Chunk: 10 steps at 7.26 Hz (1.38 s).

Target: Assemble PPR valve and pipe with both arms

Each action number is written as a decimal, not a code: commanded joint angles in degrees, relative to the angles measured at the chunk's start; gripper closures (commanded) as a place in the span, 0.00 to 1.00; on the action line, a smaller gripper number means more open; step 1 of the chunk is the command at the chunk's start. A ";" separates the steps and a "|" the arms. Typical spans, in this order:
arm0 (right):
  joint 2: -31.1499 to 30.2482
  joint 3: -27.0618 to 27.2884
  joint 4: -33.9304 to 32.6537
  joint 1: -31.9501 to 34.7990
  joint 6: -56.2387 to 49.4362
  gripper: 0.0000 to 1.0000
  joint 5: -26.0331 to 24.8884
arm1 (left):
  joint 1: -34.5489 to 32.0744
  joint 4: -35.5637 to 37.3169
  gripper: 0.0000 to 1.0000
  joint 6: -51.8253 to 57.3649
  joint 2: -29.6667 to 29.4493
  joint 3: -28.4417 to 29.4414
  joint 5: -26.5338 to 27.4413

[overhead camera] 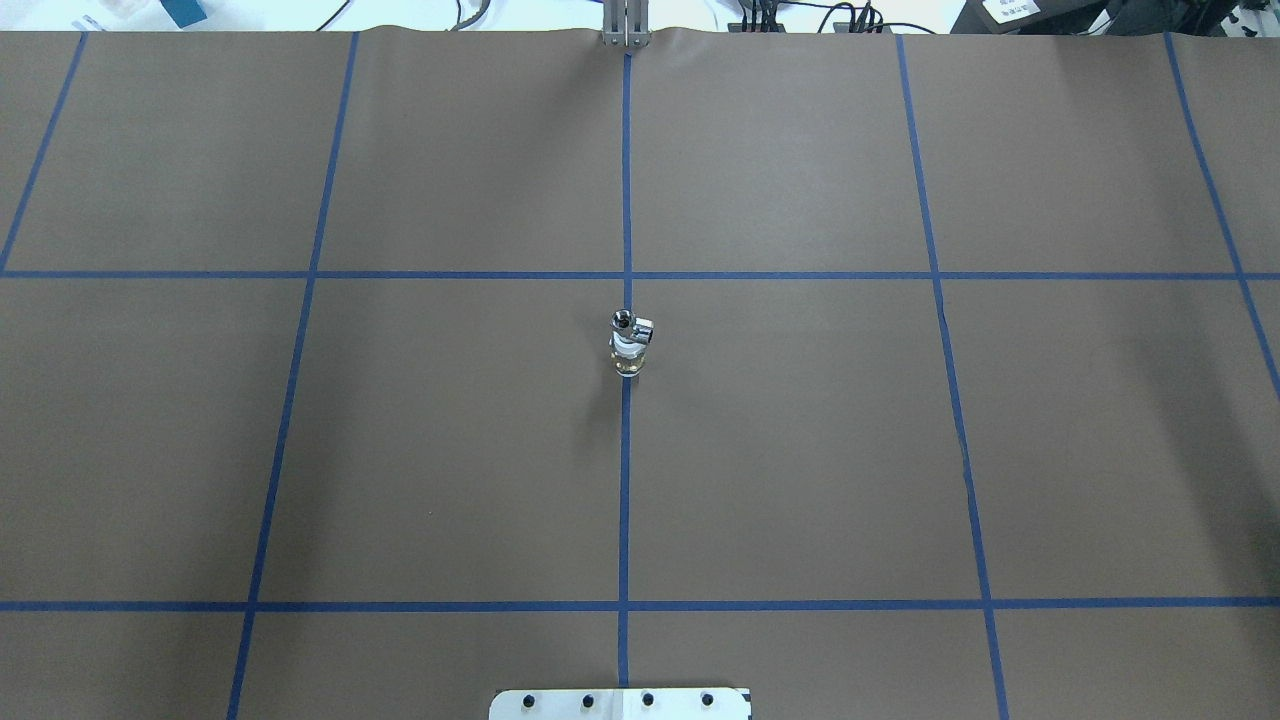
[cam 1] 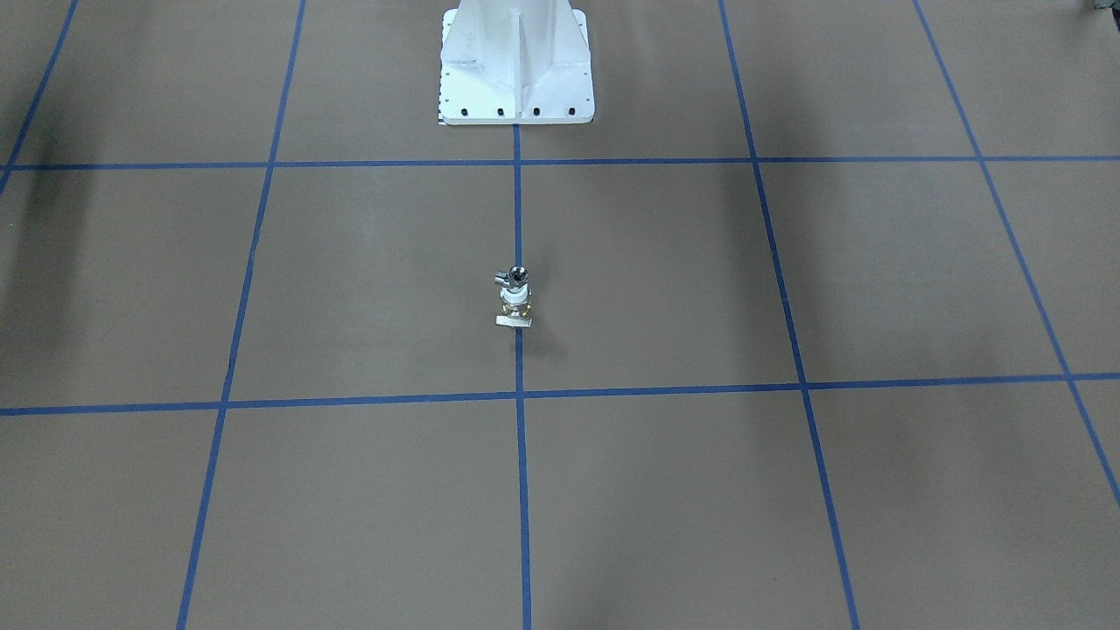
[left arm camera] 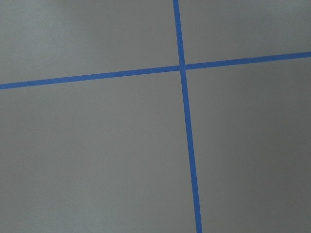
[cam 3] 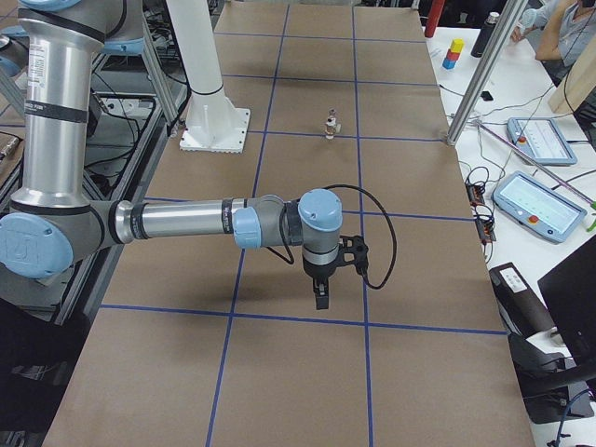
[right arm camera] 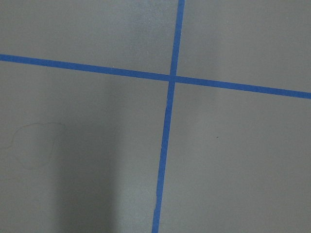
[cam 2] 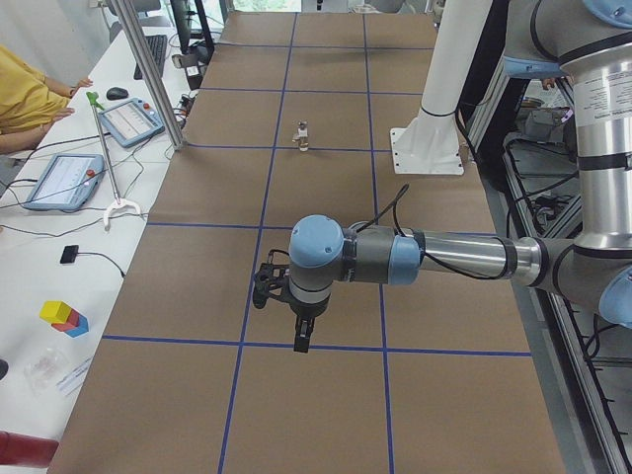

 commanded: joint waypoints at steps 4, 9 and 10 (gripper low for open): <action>-0.15 0.19 0.02 0.00 1.09 0.00 0.39 | -0.02 0.00 0.00 -0.05 0.82 -0.47 0.00; -0.15 0.19 0.11 0.00 0.92 0.00 1.45 | -0.02 0.00 0.00 0.04 0.82 -0.47 -0.09; -0.15 0.19 0.11 0.00 0.92 0.00 1.36 | -0.02 0.00 0.00 0.04 0.82 -0.55 -0.09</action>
